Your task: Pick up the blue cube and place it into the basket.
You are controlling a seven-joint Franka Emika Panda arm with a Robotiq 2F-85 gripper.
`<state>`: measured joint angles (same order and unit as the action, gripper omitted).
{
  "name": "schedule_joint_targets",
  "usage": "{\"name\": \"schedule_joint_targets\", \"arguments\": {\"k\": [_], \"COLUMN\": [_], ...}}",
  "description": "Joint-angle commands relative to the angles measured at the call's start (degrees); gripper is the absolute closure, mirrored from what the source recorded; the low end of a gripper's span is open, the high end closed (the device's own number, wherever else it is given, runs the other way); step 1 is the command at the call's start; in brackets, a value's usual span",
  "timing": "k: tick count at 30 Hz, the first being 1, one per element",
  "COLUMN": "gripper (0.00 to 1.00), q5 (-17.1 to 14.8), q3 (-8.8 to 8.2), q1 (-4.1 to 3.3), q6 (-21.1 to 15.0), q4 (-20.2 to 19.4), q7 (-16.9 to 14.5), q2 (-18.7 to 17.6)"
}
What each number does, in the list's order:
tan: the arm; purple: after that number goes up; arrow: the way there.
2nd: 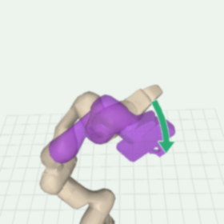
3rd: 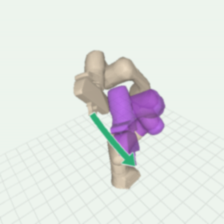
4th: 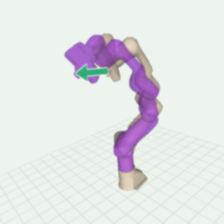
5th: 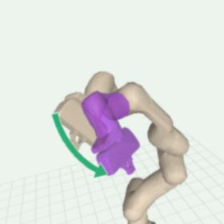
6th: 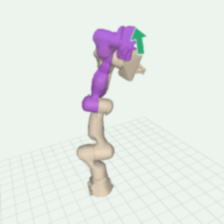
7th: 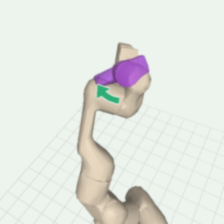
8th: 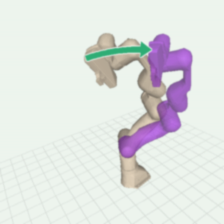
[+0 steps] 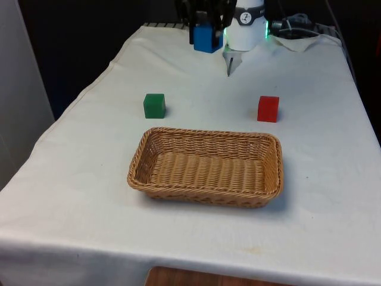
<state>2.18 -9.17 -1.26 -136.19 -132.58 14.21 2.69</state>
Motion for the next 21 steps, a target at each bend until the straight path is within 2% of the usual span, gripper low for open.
{"name": "schedule_joint_targets", "arguments": {"k": [1,5,6,7,12,13,14,21], "gripper": [0.98,0.98,0.98,0.98,0.98,0.98,0.98,0.98], "q5": [-1.15,-1.95,-1.03,-2.01,-2.01,-1.26,-2.01,-1.95], "q3": [0.06,0.29,0.23,0.40,0.63,0.46,0.63,0.74], "q1": [-0.17,-0.23,-0.11,-0.23,-0.17,-0.17,-0.17,-0.17], "q6": [0.57,0.57,0.06,0.57,0.69,0.06,0.69,0.97], "q4": [0.63,2.41,1.95,2.81,5.90,5.50,6.53,10.71], "q7": [-1.32,-3.09,-2.46,-3.38,-4.70,-4.18,-4.87,-6.82], "q2": [-0.63,-2.92,-2.46,-3.44,-6.59,-6.36,-7.16,-10.77]}}
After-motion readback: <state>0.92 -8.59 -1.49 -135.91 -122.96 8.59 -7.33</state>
